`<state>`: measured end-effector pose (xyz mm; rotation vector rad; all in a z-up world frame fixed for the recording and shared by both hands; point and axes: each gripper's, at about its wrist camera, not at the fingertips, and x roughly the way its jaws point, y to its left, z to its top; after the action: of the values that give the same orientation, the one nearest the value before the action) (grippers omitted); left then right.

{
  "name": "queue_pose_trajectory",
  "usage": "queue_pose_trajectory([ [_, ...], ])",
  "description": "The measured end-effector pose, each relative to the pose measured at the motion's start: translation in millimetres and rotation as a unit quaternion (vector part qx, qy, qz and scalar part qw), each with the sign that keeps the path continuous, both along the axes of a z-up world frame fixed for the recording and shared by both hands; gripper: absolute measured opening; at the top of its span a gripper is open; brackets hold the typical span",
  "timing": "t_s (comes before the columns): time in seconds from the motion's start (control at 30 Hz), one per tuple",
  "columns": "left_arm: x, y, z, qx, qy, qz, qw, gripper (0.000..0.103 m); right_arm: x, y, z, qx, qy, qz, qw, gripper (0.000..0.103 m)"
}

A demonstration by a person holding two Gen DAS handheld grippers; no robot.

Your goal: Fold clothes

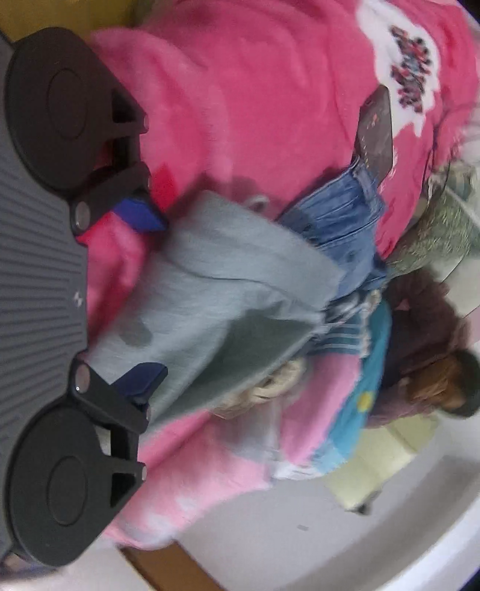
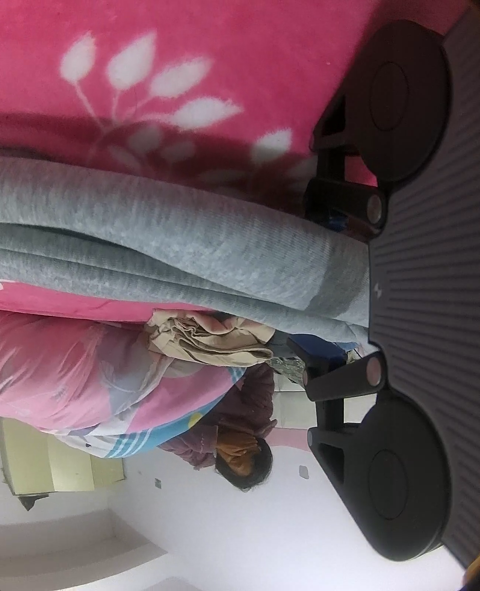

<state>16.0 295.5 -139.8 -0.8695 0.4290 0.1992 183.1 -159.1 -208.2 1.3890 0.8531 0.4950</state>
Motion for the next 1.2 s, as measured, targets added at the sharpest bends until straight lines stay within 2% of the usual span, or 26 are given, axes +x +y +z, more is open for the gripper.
queue_pose_trajectory([
  [0.07,7,11,-6,-0.029,-0.005,0.007,0.9995,0.079,3,-1,-1,0.002,0.003,0.003,1.0,0.052],
  [0.13,15,15,-9,-0.033,-0.006,0.015,0.9993,0.079,7,1,0,-0.002,0.004,0.007,1.0,0.052],
  [0.17,20,12,-8,-0.021,-0.001,0.016,0.9997,0.082,9,2,0,-0.005,0.005,0.008,1.0,0.052],
  [0.23,33,0,-3,0.028,0.021,0.006,0.9994,0.082,16,7,3,-0.021,0.003,0.012,1.0,0.051],
  [0.27,37,-5,0,0.046,0.027,0.003,0.9986,0.077,18,9,4,-0.027,0.005,0.011,1.0,0.05],
  [0.3,39,-6,3,0.053,0.028,0.001,0.9982,0.07,19,10,7,-0.04,0.001,0.01,0.999,0.043],
  [0.33,40,-8,5,0.06,0.029,0.0,0.9978,0.052,19,11,10,-0.054,-0.004,0.01,0.999,0.031],
  [0.4,40,-10,11,0.068,0.029,-0.002,0.9972,0.045,19,12,17,-0.081,-0.015,0.008,0.997,0.015],
  [0.43,33,-9,15,0.06,0.029,-0.002,0.9978,0.042,19,13,20,-0.095,-0.02,0.007,0.995,0.013],
  [0.57,4,-4,31,0.026,0.025,-0.002,0.9993,0.039,4,7,49,-0.148,-0.07,0.015,0.986,0.011],
  [0.63,-12,-5,29,0.023,0.024,-0.011,0.9994,0.039,-10,-1,67,-0.164,-0.089,0.025,0.982,0.011],
  [0.8,-56,-12,11,0.028,0.023,-0.042,0.9985,0.039,-58,-33,77,-0.181,-0.077,0.068,0.978,0.011],
  [0.9,-82,-16,1,0.03,0.022,-0.06,0.9975,0.044,-77,-49,62,-0.223,-0.04,0.101,0.969,0.021],
  [0.93,-91,-17,-3,0.031,0.022,-0.066,0.9971,0.047,-80,-56,57,-0.245,-0.015,0.102,0.964,0.031],
  [0.97,-98,-16,-4,0.034,0.019,-0.07,0.9967,0.051,-85,-65,62,-0.262,-0.011,0.101,0.96,0.033],
  [1.0,-101,-14,-1,0.04,0.014,-0.072,0.9965,0.054,-91,-74,69,-0.278,-0.012,0.099,0.956,0.034],
  [1.03,-104,-11,1,0.046,0.01,-0.074,0.9962,0.06,-97,-83,76,-0.293,-0.013,0.097,0.951,0.044],
  [1.07,-107,-8,4,0.051,0.005,-0.076,0.9958,0.063,-103,-92,83,-0.308,-0.015,0.094,0.947,0.048],
  [1.1,-110,-5,7,0.057,0.0,-0.077,0.9954,0.064,-110,-97,99,-0.341,-0.035,0.097,0.934,0.051],
  [1.13,-113,-2,9,0.063,-0.005,-0.079,0.9949,0.064,-119,-96,120,-0.389,-0.071,0.103,0.913,0.052],
  [1.2,-120,4,15,0.077,-0.018,-0.08,0.9937,0.068,-137,-88,163,-0.478,-0.153,0.115,0.857,0.055],
])
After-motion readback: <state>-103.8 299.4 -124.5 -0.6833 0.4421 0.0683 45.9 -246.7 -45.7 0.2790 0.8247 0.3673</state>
